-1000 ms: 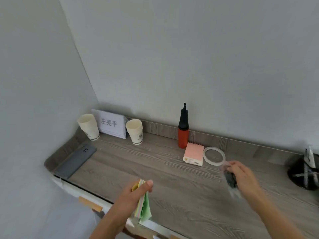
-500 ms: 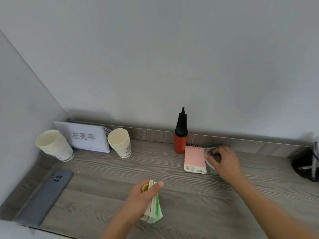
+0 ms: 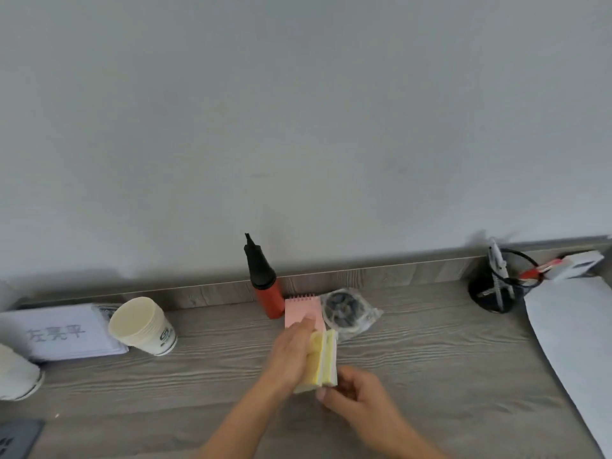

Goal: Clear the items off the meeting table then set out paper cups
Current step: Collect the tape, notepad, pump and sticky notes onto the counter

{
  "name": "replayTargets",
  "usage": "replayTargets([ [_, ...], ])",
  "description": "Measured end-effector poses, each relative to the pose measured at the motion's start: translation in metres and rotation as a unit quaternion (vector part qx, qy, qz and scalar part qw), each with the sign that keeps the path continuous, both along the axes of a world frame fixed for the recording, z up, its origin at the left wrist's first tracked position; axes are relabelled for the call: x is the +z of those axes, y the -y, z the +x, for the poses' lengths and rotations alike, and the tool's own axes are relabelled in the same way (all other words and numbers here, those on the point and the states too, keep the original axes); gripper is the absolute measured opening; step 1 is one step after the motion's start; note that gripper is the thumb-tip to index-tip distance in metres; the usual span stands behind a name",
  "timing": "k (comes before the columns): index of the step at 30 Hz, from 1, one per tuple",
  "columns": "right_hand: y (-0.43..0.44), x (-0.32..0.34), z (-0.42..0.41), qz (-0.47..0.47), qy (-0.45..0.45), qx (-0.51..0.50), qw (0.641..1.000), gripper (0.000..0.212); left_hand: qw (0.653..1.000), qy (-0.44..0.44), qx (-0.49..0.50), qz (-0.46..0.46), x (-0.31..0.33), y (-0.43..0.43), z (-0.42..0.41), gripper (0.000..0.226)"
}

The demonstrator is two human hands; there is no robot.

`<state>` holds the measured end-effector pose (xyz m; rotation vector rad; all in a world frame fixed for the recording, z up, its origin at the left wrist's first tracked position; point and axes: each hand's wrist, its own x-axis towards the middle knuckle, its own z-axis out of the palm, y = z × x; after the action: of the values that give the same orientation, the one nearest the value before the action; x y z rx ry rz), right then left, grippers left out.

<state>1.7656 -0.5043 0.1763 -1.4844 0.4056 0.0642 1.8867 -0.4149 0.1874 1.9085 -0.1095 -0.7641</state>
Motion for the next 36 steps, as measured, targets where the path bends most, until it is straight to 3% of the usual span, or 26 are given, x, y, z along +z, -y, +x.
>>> replayTargets([
  [4,0.014,-0.006,0.017,0.085,-0.065,-0.034,0.994,0.029,0.999,0.018,0.019,0.02,-0.008,0.015,0.021,0.029],
  [7,0.025,-0.015,0.035,0.139,-0.133,-0.067,0.979,0.021,0.996,0.059,-0.019,0.063,-0.017,0.019,0.032,0.042],
  [10,0.029,-0.023,0.052,0.116,-0.153,-0.088,0.977,0.021,0.995,0.086,0.006,0.052,-0.025,0.013,0.033,0.053],
  [13,0.026,-0.028,0.064,0.098,-0.135,-0.084,0.982,0.016,0.99,0.113,0.079,0.019,-0.034,-0.001,0.03,0.047],
  [16,0.028,-0.03,0.076,0.075,-0.131,-0.076,0.986,0.019,0.987,0.132,0.072,0.062,-0.047,-0.015,0.02,0.042],
  [18,0.034,-0.031,0.081,0.033,-0.139,-0.057,0.988,0.026,0.98,0.175,0.026,0.095,-0.052,-0.019,0.014,0.047],
  [23,0.058,-0.033,0.088,-0.219,-0.115,0.027,0.968,0.04,0.944,0.294,-0.051,0.143,-0.054,-0.011,0.013,0.053],
  [27,0.066,-0.034,0.1,-0.255,-0.128,0.044,0.957,0.047,0.927,0.336,-0.039,0.162,-0.057,-0.006,0.018,0.041],
  [29,0.065,-0.034,0.093,-0.374,-0.079,0.043,0.923,0.044,0.926,0.339,-0.033,0.16,-0.06,-0.005,0.022,0.039],
  [31,0.062,-0.035,0.08,-0.52,0.027,-0.003,0.854,0.03,0.923,0.348,-0.042,0.157,-0.061,-0.003,0.026,0.038],
  [33,0.059,-0.043,0.071,-0.601,0.111,-0.027,0.791,0.015,0.922,0.353,-0.052,0.15,-0.062,-0.002,0.029,0.039],
  [36,0.06,-0.059,0.075,-0.657,0.11,0.026,0.745,0.046,0.938,0.326,-0.035,0.109,-0.059,-0.004,0.03,0.042],
])
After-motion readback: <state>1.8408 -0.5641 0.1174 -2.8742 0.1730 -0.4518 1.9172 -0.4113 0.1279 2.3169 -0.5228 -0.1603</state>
